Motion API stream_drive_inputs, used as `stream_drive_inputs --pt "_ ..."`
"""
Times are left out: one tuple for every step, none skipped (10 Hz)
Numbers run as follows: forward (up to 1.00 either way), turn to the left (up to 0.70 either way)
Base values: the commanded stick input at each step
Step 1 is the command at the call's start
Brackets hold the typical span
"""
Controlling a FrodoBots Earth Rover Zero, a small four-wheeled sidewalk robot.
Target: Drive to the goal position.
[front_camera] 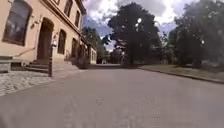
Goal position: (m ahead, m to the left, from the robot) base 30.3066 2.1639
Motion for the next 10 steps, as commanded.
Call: stream_drive_inputs --pt "0.85 0.01" --pt "0.85 0.01" --pt "0.85 0.01" --pt "0.85 0.01" --pt "0.85 0.01" --pt "0.85 0.01" --pt "0.85 0.01" --pt "0.85 0.01" --pt "0.85 0.01" --pt "0.85 0.01"
